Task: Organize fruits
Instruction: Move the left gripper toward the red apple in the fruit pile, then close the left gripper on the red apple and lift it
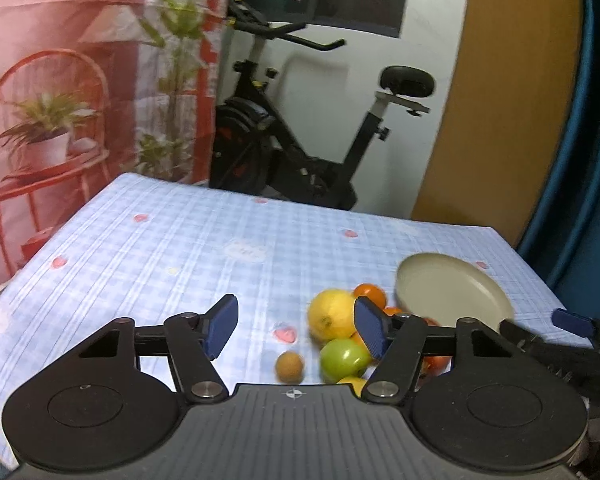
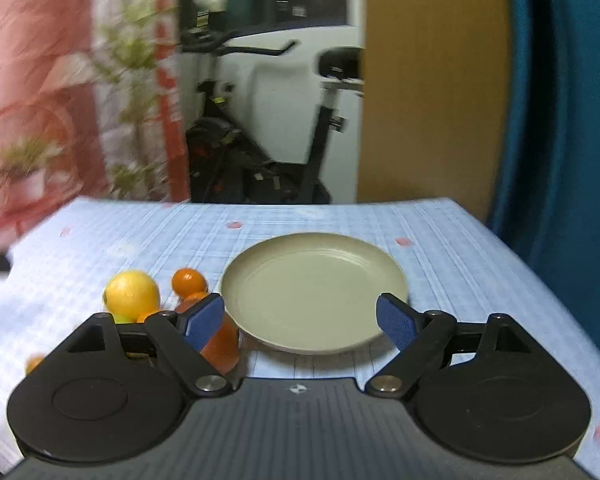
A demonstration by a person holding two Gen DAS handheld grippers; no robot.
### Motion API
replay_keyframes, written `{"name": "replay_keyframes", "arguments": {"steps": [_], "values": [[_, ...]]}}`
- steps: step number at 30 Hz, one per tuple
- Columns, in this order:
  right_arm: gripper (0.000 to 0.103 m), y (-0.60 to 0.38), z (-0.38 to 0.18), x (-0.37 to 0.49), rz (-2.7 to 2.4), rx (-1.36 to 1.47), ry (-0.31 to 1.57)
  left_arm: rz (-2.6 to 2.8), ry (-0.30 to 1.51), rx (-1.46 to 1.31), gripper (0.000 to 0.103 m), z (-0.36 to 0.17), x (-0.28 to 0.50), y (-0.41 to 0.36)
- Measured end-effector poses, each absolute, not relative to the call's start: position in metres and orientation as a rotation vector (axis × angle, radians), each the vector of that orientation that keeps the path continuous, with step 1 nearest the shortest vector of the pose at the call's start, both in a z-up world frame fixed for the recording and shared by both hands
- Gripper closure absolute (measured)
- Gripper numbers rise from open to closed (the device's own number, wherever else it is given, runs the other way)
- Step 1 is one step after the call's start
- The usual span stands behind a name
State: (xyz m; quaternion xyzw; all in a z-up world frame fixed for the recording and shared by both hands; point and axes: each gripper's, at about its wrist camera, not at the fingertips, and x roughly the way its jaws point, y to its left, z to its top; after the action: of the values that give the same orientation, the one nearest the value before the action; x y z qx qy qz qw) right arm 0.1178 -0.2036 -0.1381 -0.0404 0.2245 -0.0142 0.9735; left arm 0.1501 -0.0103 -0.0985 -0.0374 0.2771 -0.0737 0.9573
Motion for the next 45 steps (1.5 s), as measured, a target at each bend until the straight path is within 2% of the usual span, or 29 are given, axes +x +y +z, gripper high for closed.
{"name": "replay_keyframes", "arguments": {"steps": [1, 4, 8, 9, 12, 16, 21, 26, 33, 45], "values": [[0.017, -0.202, -0.139, 0.119, -0.007, -0.114, 0.447, -0.162, 0.552, -0.070, 0.036, -0.095, 0.154, -0.013], [0.026, -0.198, -0.146, 0.121, 0.079, -0.126, 0.460, -0.217, 0.530, -0.046, 0.036, -0.086, 0.167, -0.023], [0.046, -0.202, -0.152, 0.134, 0.191, -0.016, 0.509, -0.259, 0.524, -0.015, 0.036, -0.087, 0.187, -0.039], [0.048, -0.203, -0.151, 0.137, 0.209, -0.009, 0.512, -0.260, 0.523, -0.011, 0.036, -0.087, 0.192, -0.042], [0.051, -0.200, -0.148, 0.148, 0.264, -0.016, 0.505, -0.271, 0.534, -0.022, 0.037, -0.093, 0.204, -0.050], [0.054, -0.190, -0.152, 0.161, 0.330, -0.050, 0.522, -0.310, 0.584, -0.024, 0.049, -0.105, 0.210, -0.053], [0.054, -0.189, -0.168, 0.175, 0.329, -0.019, 0.585, -0.320, 0.644, -0.047, 0.049, -0.123, 0.219, -0.049], [0.058, -0.206, -0.175, 0.175, 0.331, 0.103, 0.611, -0.351, 0.674, -0.055, 0.049, -0.133, 0.228, -0.049], [0.072, -0.236, -0.171, 0.169, 0.306, 0.254, 0.608, -0.398, 0.712, -0.048, 0.049, -0.145, 0.234, -0.058], [0.073, -0.250, -0.170, 0.163, 0.261, 0.298, 0.578, -0.538, 0.814, -0.073, 0.049, -0.167, 0.251, -0.089]]}}
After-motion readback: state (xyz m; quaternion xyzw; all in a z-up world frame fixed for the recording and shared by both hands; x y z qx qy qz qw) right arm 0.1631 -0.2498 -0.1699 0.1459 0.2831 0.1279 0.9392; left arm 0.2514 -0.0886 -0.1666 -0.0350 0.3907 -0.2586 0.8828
